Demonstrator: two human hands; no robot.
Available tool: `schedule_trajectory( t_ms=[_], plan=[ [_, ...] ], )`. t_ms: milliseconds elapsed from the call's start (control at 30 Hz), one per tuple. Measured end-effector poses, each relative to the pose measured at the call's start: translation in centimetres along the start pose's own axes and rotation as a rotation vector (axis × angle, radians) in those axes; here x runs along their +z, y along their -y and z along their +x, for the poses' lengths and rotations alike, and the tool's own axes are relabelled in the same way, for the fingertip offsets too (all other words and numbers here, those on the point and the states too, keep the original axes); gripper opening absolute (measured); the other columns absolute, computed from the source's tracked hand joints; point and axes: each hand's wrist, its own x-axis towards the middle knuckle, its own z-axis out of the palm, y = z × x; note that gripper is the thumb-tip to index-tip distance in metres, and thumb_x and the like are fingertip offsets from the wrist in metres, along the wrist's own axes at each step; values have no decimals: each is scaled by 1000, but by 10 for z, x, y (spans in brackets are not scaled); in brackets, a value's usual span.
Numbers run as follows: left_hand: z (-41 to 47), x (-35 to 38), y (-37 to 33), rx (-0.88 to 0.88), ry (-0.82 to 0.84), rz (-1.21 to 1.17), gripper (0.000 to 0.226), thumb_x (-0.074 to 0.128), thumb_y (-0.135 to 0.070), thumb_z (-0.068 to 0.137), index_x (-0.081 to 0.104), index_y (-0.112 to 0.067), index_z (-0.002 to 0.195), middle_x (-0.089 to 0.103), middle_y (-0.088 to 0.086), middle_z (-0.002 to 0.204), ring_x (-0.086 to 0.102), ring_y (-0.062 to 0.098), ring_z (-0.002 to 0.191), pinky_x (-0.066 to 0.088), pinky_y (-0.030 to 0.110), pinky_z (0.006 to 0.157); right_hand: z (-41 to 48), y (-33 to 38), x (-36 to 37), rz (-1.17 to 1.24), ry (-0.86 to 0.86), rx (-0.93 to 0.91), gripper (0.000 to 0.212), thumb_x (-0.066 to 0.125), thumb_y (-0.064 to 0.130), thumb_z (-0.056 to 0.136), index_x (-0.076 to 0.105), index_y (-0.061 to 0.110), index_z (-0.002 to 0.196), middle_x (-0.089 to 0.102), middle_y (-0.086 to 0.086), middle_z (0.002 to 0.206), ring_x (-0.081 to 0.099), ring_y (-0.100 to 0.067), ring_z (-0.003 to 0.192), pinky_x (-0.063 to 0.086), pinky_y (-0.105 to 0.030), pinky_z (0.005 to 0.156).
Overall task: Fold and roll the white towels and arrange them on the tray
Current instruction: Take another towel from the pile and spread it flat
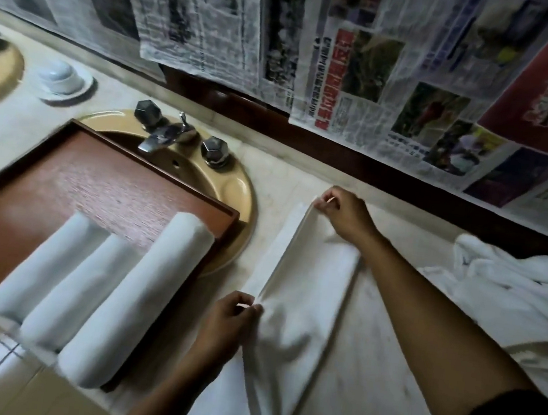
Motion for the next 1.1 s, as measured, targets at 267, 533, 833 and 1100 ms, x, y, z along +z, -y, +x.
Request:
schedule_trajectory(
  t_ms=[267,533,833,1100],
  plan=[
    [28,-27,0,73,21,228,9,71,-29,94,67,-23,88,72,2,67,62,15,51,48,26,49,9,0,55,-153,-63,65,25,66,40,98,63,15,98,73,-5,96,66,-32,98,50,-47,91],
    [43,-40,6,205,-226,402,19,73,-30,92,66,-20,78,68,-5,68,62,0,67,42,17,58,7,-13,59,-135,-154,-42,27,61,39,102,57,13,97,66,-3,85,63,-35,85,49,-45,76],
    [51,-36,12,207,-229,446,23,78,-32,89,64,-18,76,66,-2,67,61,5,69,43,17,58,11,-34,82,-289,-381,-58,27,67,50,94,57,25,94,58,4,95,51,-26,97,39,-42,82],
    [53,-36,7,164,-222,476,23,76,-36,89,66,-19,77,67,-5,69,60,4,67,42,19,58,-29,-28,85,-316,-260,-375,28,53,38,100,72,24,116,66,0,130,56,-27,126,38,-49,110]
  ],
)
